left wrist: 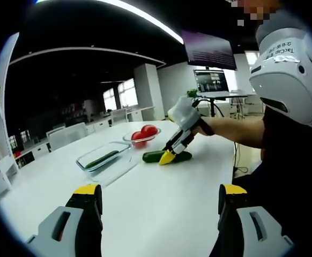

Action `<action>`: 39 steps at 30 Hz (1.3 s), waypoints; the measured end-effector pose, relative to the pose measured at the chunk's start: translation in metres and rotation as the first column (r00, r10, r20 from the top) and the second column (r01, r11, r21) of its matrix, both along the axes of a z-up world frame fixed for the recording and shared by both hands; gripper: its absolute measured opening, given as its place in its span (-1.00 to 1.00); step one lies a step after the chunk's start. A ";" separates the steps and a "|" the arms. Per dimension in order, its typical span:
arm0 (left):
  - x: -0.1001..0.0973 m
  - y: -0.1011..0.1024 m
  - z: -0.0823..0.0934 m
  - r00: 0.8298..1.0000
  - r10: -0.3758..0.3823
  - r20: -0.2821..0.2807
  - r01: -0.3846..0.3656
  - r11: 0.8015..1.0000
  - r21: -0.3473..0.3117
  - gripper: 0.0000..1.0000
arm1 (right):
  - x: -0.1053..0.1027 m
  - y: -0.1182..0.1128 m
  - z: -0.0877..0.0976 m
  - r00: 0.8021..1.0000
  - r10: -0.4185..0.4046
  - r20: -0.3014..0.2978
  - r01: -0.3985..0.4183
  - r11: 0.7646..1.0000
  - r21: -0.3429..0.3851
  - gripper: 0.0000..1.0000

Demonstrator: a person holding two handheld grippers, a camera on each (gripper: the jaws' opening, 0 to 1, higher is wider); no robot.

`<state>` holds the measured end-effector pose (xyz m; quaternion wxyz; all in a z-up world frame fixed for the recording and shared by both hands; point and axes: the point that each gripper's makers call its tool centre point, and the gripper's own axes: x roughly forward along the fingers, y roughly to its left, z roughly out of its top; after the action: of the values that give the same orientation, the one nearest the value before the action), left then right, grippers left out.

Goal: Sort the scattered tomatoes and cucumbers on the table and place them into their respective storage containers

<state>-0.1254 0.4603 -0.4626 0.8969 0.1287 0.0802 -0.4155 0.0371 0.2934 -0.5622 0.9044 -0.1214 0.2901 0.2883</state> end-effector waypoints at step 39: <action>-0.001 -0.009 0.006 1.000 -0.013 0.018 0.012 0.999 0.038 0.78 | -0.053 -0.074 0.120 0.993 -0.079 0.090 0.053 0.963 0.264 -0.61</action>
<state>-0.1265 0.4517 -0.4565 0.8923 0.1501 0.0789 -0.4184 -0.0161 0.2192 -0.4427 0.9349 -0.0057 0.2081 0.2873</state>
